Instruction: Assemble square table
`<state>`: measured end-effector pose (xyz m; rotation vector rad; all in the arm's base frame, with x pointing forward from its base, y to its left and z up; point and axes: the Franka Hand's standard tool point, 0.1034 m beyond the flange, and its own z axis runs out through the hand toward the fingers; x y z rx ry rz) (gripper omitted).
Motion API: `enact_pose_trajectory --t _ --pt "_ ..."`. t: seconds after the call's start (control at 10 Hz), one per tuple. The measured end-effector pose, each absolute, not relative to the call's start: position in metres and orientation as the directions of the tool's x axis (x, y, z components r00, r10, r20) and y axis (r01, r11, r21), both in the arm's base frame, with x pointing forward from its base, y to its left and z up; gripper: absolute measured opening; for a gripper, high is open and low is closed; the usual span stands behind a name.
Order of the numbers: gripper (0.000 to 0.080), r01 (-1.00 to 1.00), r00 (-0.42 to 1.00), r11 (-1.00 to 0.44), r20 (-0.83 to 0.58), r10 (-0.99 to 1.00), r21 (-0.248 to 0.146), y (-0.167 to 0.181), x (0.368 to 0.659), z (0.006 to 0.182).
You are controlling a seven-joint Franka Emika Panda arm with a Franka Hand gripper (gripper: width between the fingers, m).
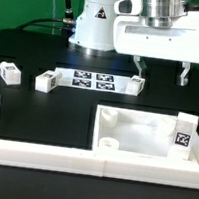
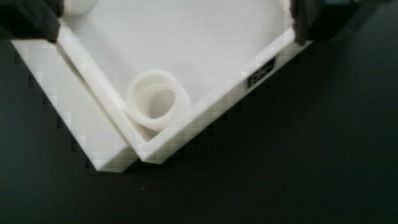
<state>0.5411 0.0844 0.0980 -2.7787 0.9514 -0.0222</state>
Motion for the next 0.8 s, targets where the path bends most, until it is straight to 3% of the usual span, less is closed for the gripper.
enact_pose_trajectory --t 0.3,0.4,0.6,0.8 --pt "0.0649 -0.44 0.895 -0.875 -0.016 -0.446 -0.201 0.082 0.539 0.095" --pt "0.0649 -0.382 0.924 -0.904 -0.055 -0.379 -0.191 0.073 0.517 0.08" --pt "0.0649 -0.345 0.926 -0.927 -0.214 -0.311 -0.144 0.06 0.484 0.083" --pt "0.0649 -0.341 0.93 -0.932 -0.188 -0.315 -0.121 0.056 0.47 0.065"
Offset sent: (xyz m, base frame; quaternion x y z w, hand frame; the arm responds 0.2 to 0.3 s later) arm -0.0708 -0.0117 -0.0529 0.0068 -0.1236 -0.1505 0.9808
